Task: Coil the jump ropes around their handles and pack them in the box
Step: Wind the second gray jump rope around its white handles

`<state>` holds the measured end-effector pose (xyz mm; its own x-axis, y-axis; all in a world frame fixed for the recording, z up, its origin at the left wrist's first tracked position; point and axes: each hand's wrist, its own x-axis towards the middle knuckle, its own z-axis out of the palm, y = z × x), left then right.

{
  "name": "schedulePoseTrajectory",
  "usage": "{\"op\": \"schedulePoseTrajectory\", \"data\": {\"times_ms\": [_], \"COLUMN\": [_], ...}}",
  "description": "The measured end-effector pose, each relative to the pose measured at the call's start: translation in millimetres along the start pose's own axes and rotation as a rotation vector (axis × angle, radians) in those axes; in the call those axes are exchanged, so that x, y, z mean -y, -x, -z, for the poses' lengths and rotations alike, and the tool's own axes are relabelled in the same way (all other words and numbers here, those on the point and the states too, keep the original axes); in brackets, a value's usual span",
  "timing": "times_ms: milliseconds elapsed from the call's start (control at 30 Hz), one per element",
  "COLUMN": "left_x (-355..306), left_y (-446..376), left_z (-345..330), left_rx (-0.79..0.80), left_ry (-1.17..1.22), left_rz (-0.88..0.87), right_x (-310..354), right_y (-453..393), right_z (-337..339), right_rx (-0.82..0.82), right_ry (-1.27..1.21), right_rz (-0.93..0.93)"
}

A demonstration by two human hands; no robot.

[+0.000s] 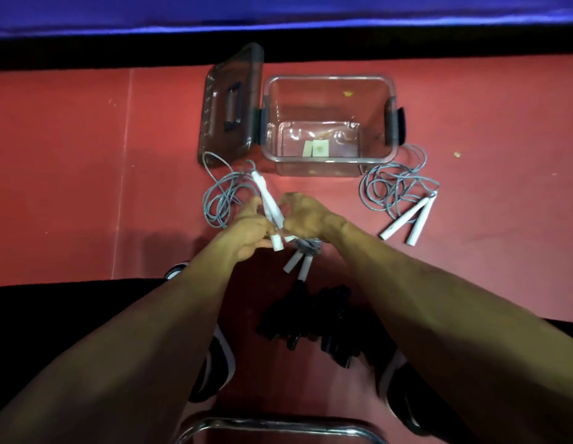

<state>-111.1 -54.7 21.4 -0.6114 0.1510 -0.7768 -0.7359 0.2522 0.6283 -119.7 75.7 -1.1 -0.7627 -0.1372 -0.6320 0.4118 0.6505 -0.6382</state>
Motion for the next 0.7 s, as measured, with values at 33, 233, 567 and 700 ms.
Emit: {"op": "schedulePoseTrajectory", "data": {"times_ms": [33,233,567,700], "left_x": [-11,-78,-158,-180], "left_y": [12,73,180,223], "left_z": [-3,-20,-14,-18], "left_rx": [-0.026,-0.148,-0.111,-0.027], "left_ry": [-0.005,0.188,-0.094,-0.119], "left_rz": [-0.022,-0.175,-0.472,-0.547], "right_x": [7,68,145,158], "right_y": [8,83,217,251], "right_z": [7,59,100,110], "right_rx": [0.006,-0.045,-0.354,-0.362], "right_ry": [-0.005,0.002,0.025,-0.195], "right_rz": [0.016,0.13,0.321,0.35]}}
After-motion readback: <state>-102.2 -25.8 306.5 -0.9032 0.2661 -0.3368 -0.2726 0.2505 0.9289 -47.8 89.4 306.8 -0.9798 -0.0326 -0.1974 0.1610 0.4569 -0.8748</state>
